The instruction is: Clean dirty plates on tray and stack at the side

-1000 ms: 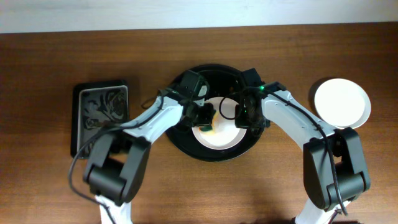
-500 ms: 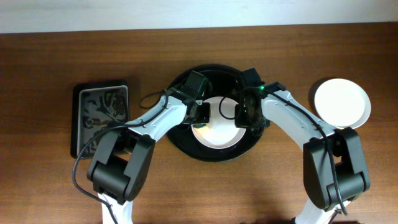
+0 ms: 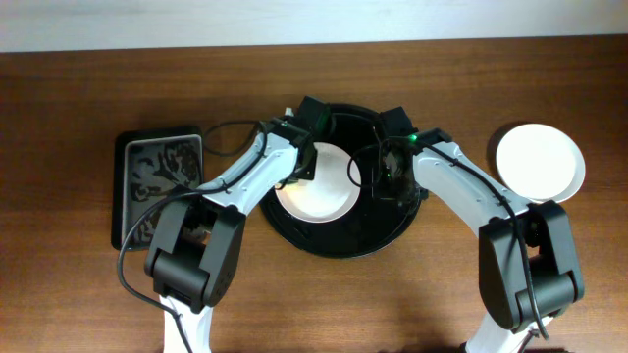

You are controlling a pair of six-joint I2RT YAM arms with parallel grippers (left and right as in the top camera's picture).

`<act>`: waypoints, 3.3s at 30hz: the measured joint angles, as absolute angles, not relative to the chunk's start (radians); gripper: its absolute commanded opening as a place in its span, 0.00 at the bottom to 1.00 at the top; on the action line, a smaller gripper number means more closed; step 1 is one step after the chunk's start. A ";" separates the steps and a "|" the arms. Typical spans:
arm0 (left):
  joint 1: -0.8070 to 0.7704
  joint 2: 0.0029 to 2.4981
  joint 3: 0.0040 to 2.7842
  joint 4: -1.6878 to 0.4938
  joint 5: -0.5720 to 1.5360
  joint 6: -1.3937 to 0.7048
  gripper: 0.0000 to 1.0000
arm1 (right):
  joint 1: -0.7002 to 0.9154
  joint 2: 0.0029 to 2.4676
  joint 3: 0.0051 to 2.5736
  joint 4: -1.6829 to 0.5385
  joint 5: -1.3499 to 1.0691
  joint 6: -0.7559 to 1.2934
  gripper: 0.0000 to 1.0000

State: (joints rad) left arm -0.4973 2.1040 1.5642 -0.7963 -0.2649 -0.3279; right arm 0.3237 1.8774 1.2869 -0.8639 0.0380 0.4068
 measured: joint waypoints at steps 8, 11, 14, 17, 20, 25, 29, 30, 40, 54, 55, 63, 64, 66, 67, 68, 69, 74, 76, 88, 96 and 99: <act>-0.510 2.104 1.568 -0.796 -0.286 -0.328 0.00 | 0.323 1.878 1.287 -0.643 -0.249 0.299 0.41; -0.510 2.104 1.568 -0.796 -0.289 -0.328 0.00 | 0.325 1.922 1.287 -0.613 -0.283 0.332 0.38; -0.510 2.104 1.568 -0.796 -0.289 -0.328 0.00 | 0.336 1.999 1.293 -0.600 -0.288 0.368 0.08; -0.510 2.104 1.568 -0.794 -0.289 -0.328 0.00 | 0.341 2.009 1.295 -0.607 -0.279 0.393 0.04; -0.510 2.104 1.568 -0.787 -0.289 -0.328 0.00 | 0.341 1.989 1.303 -0.688 -0.208 0.396 0.04; -0.502 2.104 1.576 -0.782 -0.289 -0.328 0.00 | 0.339 1.851 1.347 -0.846 0.040 0.315 0.04; -0.500 2.104 1.588 -0.781 -0.279 -0.328 0.02 | 0.339 1.777 1.378 -0.888 0.160 0.277 0.04; -0.500 2.104 1.588 -0.782 -0.259 -0.328 0.02 | 0.339 1.776 1.378 -0.899 0.188 0.260 0.04; -0.437 2.104 1.590 -0.778 -0.039 -0.328 0.03 | 0.439 1.769 1.598 -1.164 0.617 0.168 0.04; -0.438 2.035 1.590 -0.759 0.049 -0.328 0.04 | 0.587 1.769 1.599 -1.202 0.906 0.131 0.04; -0.438 2.035 1.590 -0.756 0.058 -0.328 0.04 | 0.587 1.769 1.600 -1.222 0.871 0.143 0.04; -0.438 2.035 1.590 -0.748 0.155 -0.316 0.04 | 0.522 1.842 1.601 -1.271 0.638 0.278 0.04; -0.438 2.035 1.590 -0.748 0.177 -0.309 0.04 | 0.509 1.878 1.601 -1.271 0.629 0.281 0.04; -0.442 2.035 1.590 -0.748 0.203 -0.305 0.03 | 0.500 1.887 1.601 -1.271 0.626 0.284 0.04; -0.446 2.035 1.590 -0.747 0.211 -0.305 0.03 | 0.498 1.888 1.601 -1.271 0.621 0.284 0.04; -0.459 2.035 1.590 -0.741 0.224 -0.307 0.02 | 0.496 1.888 1.601 -1.271 0.618 0.284 0.04; -0.470 2.035 1.587 -0.729 0.234 -0.315 0.02 | 0.496 1.888 1.601 -1.271 0.618 0.284 0.04; -0.544 2.038 1.523 -0.672 0.304 -0.464 0.00 | 0.496 1.888 1.601 -1.271 0.614 0.284 0.04; -0.553 2.045 1.487 -0.602 0.318 -0.536 0.00 | 0.496 1.888 1.601 -1.271 0.611 0.284 0.04; -0.596 2.053 1.280 -0.237 0.308 -0.815 0.00 | 0.496 1.888 1.601 -1.271 0.608 0.284 0.04; -0.624 2.053 1.281 -0.258 0.190 -0.800 0.00 | 0.496 1.888 1.601 -1.279 0.609 0.284 0.04; -0.626 2.053 1.293 -0.287 0.137 -0.746 0.00 | 0.496 1.889 1.601 -1.281 0.611 0.285 0.04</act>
